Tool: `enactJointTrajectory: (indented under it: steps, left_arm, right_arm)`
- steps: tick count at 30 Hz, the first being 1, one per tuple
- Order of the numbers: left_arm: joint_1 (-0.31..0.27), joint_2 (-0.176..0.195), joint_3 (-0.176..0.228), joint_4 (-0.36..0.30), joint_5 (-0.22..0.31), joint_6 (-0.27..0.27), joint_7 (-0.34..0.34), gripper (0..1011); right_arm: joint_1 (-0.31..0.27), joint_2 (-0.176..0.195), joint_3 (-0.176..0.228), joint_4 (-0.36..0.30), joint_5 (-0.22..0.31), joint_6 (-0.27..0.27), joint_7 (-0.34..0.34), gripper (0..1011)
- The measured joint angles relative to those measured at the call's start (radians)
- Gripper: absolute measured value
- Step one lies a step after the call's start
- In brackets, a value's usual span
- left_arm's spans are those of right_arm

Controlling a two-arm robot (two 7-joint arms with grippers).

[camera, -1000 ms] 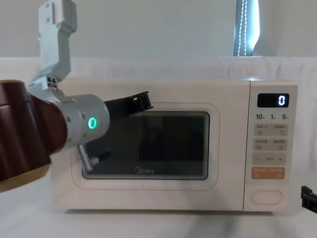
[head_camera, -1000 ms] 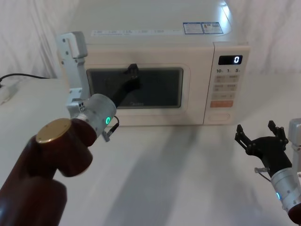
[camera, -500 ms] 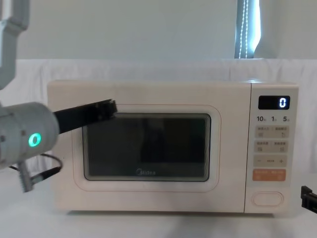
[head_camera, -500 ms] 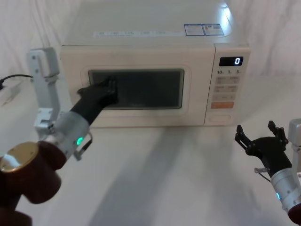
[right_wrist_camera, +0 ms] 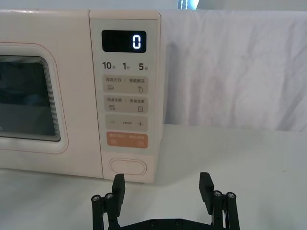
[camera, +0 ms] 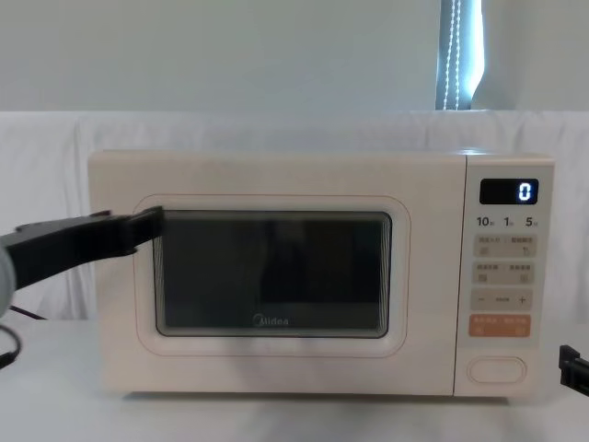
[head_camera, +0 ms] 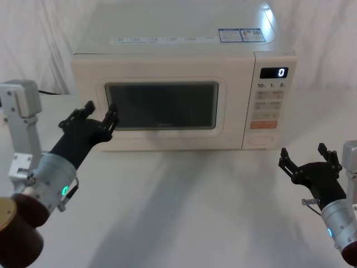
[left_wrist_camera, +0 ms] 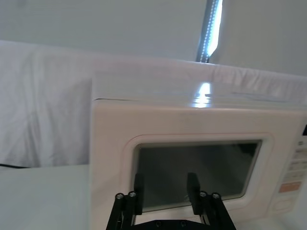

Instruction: Press the button to open the microwave door with one hand; close the microwave door with the other hand.

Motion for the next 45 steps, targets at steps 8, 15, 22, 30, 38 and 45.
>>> enactJointTrajectory:
  steps: [8,15,22,30,38,45]
  left_arm:
    - [0.07,0.012,-0.061,-0.011,0.013,-0.021,-0.005,823]
    - [0.114,0.008,-0.109,0.001,0.014,-0.039,-0.006,1001]
    - [0.138,-0.003,-0.135,0.038,0.03,-0.065,-0.006,1001]
    - [0.149,-0.025,-0.153,0.079,0.042,-0.079,-0.007,1001]
    - [0.152,-0.035,-0.159,0.091,0.048,-0.08,-0.004,1001]
    - [0.152,-0.034,-0.158,0.09,0.047,-0.08,-0.005,1001]
  right_arm:
    - [0.0,0.0,0.0,0.0,0.0,0.0,0.0,1002]
    - [0.0,0.0,0.0,0.0,0.0,0.0,0.0,1002]
    - [0.0,0.0,0.0,0.0,0.0,0.0,0.0,1002]
    - [0.0,0.0,0.0,0.0,0.0,0.0,0.0,1002]
    - [0.0,0.0,0.0,0.0,0.0,0.0,0.0,1002]
    - [0.0,0.0,0.0,0.0,0.0,0.0,0.0,1002]
